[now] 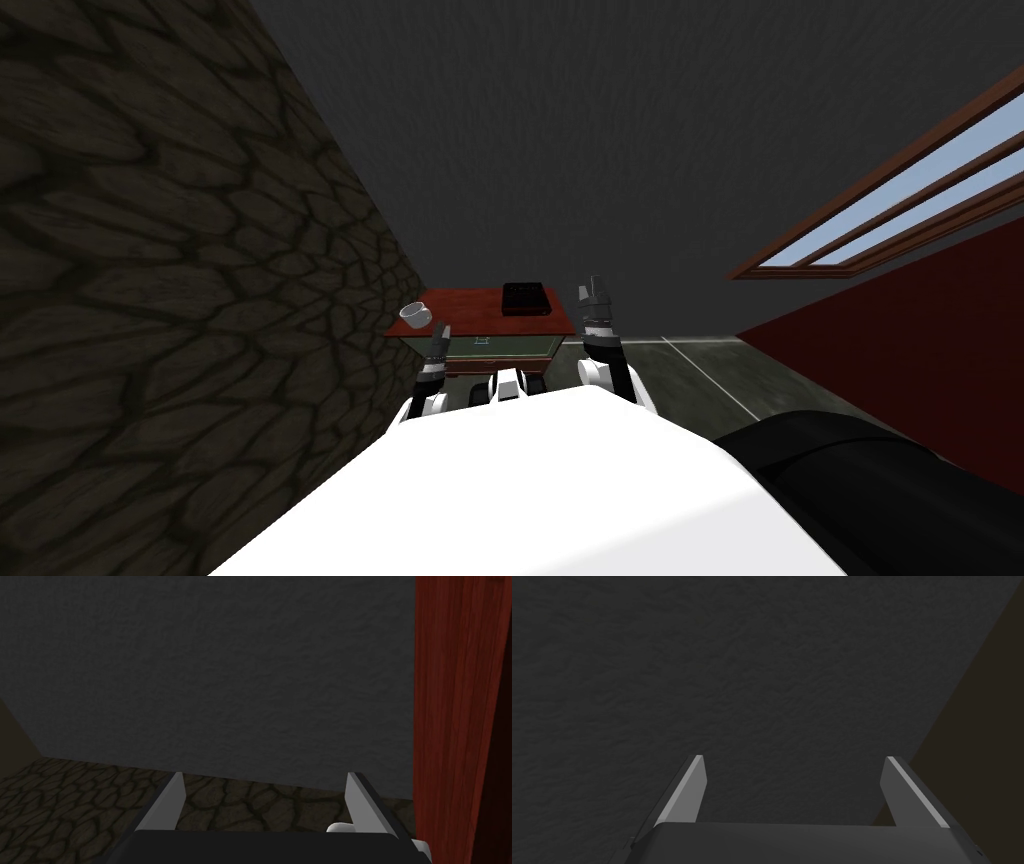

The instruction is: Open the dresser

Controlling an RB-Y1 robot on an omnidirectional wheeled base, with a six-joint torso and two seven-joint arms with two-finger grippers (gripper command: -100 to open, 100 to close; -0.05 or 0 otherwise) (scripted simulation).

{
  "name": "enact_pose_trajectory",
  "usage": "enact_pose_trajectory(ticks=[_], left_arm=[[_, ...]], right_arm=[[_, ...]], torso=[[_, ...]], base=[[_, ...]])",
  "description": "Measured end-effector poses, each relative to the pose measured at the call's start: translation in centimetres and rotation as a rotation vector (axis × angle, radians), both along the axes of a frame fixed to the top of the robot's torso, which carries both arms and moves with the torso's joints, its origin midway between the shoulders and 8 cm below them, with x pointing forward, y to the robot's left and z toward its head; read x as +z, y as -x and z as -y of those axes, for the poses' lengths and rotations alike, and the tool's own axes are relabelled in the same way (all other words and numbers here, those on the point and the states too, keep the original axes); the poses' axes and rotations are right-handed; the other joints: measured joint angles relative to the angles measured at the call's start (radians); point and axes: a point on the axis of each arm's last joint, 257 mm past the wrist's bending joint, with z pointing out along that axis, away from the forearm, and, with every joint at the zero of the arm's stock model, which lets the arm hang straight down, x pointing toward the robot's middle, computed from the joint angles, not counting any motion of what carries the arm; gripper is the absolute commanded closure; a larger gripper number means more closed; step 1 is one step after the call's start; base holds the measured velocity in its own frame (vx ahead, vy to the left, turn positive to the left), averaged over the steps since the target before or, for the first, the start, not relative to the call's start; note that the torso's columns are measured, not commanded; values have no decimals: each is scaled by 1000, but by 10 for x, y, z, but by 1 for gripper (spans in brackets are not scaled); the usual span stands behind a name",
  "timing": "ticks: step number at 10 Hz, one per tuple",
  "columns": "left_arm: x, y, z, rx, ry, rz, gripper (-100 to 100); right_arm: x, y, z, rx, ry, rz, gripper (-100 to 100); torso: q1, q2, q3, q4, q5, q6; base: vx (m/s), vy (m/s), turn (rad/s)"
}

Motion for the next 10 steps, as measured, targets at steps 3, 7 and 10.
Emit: enact_pose_trajectory(ticks=[3,7,10], left_arm=[[-17,-1,1,-4,5,-17,-100],[-39,-1,2,-5,9,-36,-100],[-47,-1,0,-4,9,-34,-100]], right_arm=[[0,0,0,0,0,0,0],[0,0,0,0,0,0,0],[0,0,0,0,0,0,0]], torso=[[0,0,0,0,0,0],[0,-1,0,-2,2,2],[1,-7,-3,-10,6,3]], base=[[-4,-20,-16],[1,-19,-11],[2,-7,-10]])
